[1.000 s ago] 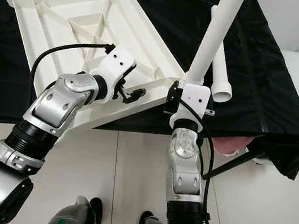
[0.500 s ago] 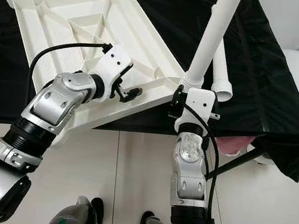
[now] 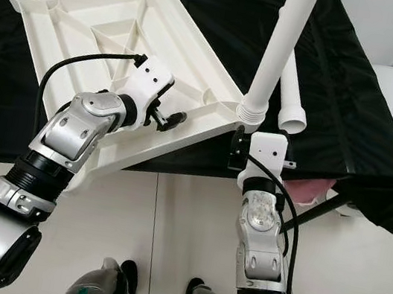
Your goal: Building children table
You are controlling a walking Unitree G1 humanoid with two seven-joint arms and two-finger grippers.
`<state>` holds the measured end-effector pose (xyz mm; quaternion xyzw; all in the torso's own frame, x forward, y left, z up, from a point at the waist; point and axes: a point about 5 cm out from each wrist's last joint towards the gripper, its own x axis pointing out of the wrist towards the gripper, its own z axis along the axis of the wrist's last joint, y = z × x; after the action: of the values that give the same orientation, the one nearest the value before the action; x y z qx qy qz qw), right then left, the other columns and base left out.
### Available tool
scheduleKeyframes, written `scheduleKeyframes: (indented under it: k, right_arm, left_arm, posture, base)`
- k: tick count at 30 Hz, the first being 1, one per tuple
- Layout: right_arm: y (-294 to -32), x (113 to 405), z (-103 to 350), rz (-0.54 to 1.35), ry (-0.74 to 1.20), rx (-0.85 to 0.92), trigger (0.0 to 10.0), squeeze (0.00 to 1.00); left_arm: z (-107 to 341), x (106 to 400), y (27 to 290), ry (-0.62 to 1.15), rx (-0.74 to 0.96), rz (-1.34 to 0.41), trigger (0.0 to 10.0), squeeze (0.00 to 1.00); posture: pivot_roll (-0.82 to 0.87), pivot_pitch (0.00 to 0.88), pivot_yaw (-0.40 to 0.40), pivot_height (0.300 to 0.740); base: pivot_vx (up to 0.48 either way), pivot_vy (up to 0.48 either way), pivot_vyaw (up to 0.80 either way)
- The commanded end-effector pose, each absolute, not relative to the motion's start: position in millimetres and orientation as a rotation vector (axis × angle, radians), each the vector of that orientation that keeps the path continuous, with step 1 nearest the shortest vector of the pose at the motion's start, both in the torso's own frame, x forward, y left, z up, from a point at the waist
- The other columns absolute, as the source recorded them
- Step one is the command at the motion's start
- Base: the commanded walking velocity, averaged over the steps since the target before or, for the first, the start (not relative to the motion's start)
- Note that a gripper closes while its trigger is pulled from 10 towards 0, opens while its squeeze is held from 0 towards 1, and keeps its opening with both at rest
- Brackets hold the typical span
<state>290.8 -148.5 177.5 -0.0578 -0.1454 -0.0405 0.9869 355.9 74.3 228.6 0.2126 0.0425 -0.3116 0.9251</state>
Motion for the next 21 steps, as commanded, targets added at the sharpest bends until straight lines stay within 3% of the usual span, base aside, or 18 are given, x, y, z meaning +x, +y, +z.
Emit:
scheduleKeyframes:
  k: [1, 21]
  right_arm:
    - [-148.1, 287.1, 174.5, -0.055, -0.295, -0.116, 10.0, 0.0]
    - [-162.3, 291.9, 187.0, 0.064, -0.342, -0.096, 10.0, 0.0]
  left_arm:
    - [227.5, 357.2, 71.7, 0.085, 0.446, -0.633, 10.0, 0.0]
    - [239.6, 349.1, 58.6, 0.036, 0.44, -0.706, 10.0, 0.0]
  posture:
    - [-0.1, 0.176, 0.046, 0.74]
    - [-0.11, 0.178, 0.057, 0.74]
  base:
    - [0.0, 0.0, 0.0]
    - [0.0, 0.0, 0.0]
